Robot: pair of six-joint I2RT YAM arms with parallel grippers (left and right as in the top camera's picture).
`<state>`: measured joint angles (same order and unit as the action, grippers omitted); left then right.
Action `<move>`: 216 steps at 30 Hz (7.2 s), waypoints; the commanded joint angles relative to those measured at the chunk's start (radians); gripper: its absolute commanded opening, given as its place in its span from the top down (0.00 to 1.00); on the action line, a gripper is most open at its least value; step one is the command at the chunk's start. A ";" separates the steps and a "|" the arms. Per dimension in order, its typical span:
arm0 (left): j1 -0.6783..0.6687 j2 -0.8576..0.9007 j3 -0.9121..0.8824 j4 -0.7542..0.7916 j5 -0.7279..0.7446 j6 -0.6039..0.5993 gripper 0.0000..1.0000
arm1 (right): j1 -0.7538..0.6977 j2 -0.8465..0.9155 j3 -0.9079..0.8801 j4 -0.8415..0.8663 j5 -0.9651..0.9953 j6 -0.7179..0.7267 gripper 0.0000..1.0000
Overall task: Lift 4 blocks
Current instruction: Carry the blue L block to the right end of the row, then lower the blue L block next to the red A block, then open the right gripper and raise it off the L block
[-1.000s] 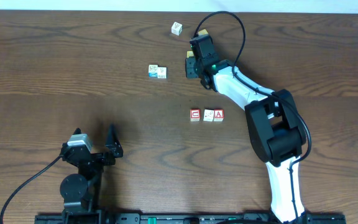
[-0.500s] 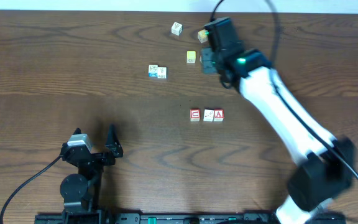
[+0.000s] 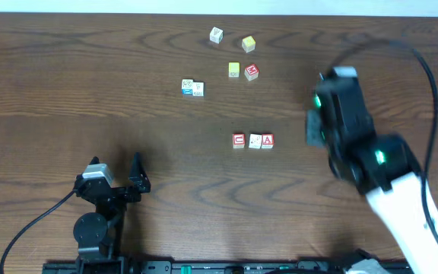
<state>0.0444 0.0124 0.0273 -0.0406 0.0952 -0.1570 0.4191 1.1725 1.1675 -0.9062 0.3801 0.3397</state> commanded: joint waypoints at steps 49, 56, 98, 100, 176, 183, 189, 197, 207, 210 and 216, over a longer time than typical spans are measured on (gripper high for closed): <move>-0.002 -0.002 -0.023 -0.023 0.005 0.006 0.02 | -0.053 0.334 -0.509 0.847 -0.284 0.044 0.85; -0.002 -0.002 -0.023 -0.023 0.005 0.006 0.02 | -0.053 0.368 -0.509 0.877 -0.285 0.044 0.84; -0.002 -0.002 -0.023 -0.023 0.005 0.006 0.02 | -0.053 0.429 -0.473 0.924 -0.357 0.011 0.79; -0.002 -0.002 -0.023 -0.023 0.005 0.006 0.02 | -0.053 0.429 -0.473 0.925 -0.360 0.011 0.79; -0.002 -0.002 -0.023 -0.023 0.005 0.006 0.02 | -0.051 0.430 -0.473 0.936 -0.404 0.022 0.63; -0.002 -0.002 -0.023 -0.023 0.005 0.006 0.02 | -0.051 0.430 -0.473 0.936 -0.403 0.022 0.61; -0.002 -0.002 -0.023 -0.023 0.005 0.006 0.02 | -0.052 0.430 -0.473 0.944 -0.381 0.027 0.62; -0.002 -0.002 -0.023 -0.023 0.005 0.006 0.02 | -0.052 0.429 -0.453 0.955 -0.393 0.031 0.71; -0.002 -0.002 -0.023 -0.023 0.005 0.006 0.02 | -0.079 0.429 -0.408 0.887 -0.377 0.030 0.98; -0.002 -0.002 -0.023 -0.023 0.006 0.006 0.02 | -0.105 0.429 -0.408 0.843 -0.373 0.030 0.99; -0.002 -0.002 -0.023 -0.023 0.005 0.006 0.02 | -0.137 0.429 -0.408 0.793 -0.370 0.022 0.99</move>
<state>0.0444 0.0124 0.0273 -0.0402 0.0948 -0.1570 0.2928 1.5967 0.7406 -0.1093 -0.0013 0.3710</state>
